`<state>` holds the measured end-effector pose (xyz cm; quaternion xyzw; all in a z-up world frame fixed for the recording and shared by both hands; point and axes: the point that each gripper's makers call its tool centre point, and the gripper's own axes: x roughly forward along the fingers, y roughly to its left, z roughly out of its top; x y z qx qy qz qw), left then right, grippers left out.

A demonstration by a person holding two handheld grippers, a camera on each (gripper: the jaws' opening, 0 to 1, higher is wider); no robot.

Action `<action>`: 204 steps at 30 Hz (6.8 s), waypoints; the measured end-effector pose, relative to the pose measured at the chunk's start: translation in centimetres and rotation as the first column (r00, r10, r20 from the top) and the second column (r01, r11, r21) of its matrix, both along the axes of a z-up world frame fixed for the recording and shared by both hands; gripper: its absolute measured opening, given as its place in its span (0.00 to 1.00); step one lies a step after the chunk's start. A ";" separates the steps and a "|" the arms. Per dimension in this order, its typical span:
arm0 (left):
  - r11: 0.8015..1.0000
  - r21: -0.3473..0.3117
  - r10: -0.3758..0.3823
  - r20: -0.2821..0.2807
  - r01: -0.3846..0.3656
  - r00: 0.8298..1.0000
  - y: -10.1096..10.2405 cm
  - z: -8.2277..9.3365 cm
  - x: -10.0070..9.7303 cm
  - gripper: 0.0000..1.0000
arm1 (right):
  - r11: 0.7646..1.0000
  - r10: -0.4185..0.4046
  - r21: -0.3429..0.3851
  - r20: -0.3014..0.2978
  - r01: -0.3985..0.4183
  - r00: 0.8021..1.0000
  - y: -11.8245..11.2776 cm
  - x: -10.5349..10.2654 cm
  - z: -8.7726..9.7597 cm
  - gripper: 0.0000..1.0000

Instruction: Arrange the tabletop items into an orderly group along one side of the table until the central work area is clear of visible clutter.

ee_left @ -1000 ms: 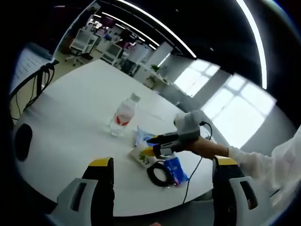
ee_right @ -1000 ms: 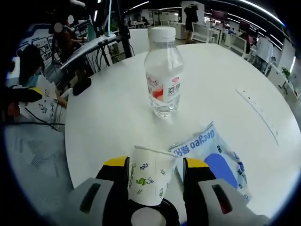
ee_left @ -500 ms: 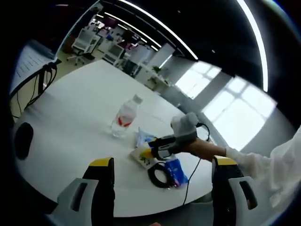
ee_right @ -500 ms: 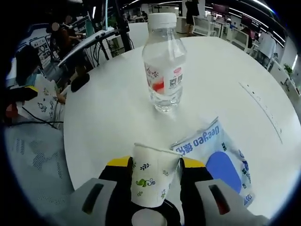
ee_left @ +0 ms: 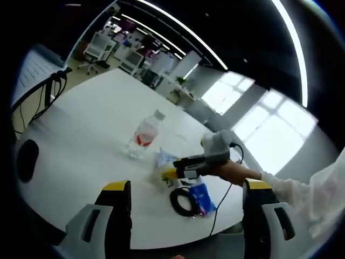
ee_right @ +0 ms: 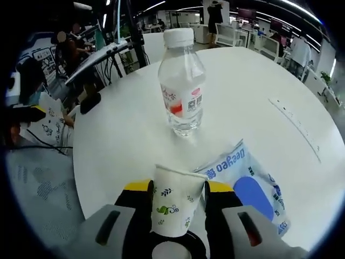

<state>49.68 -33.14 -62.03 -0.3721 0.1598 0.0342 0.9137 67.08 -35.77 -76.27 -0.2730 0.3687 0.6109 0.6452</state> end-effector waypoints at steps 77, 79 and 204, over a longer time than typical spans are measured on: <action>0.999 0.001 0.039 -0.042 -0.039 0.998 0.7 -1.0 -0.5 0.83 | 0.753 -0.421 0.566 0.024 0.335 0.907 5.9 6.6 2.9 0.26; 0.999 0.005 0.034 -0.046 -0.034 0.998 0.5 -1.0 -0.4 0.83 | 0.748 -0.422 0.576 0.027 0.331 0.906 5.9 6.5 3.2 0.26; 0.992 -0.030 -0.124 -0.033 0.123 0.992 -3.5 -1.1 0.3 0.83 | 0.818 -0.409 0.458 0.040 0.347 0.912 -5.0 3.1 6.5 0.55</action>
